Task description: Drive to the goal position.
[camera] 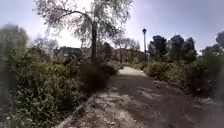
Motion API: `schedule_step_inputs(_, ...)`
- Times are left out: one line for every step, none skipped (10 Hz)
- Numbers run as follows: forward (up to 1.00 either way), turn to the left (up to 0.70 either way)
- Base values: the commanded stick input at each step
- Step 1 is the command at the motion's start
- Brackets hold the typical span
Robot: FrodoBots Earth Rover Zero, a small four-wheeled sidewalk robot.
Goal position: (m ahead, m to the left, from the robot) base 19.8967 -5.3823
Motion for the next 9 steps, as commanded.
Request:
schedule_step_inputs(0.08, 0.0)
schedule_step_inputs(0.25, 0.0)
schedule_step_inputs(0.41, -0.03)
schedule_step_inputs(0.53, -0.15)
schedule_step_inputs(0.65, -0.28)
schedule_step_inputs(0.7, -0.34)
schedule_step_inputs(0.7, -0.35)
schedule_step_inputs(0.7, -0.35)
schedule_step_inputs(0.7, -0.35)
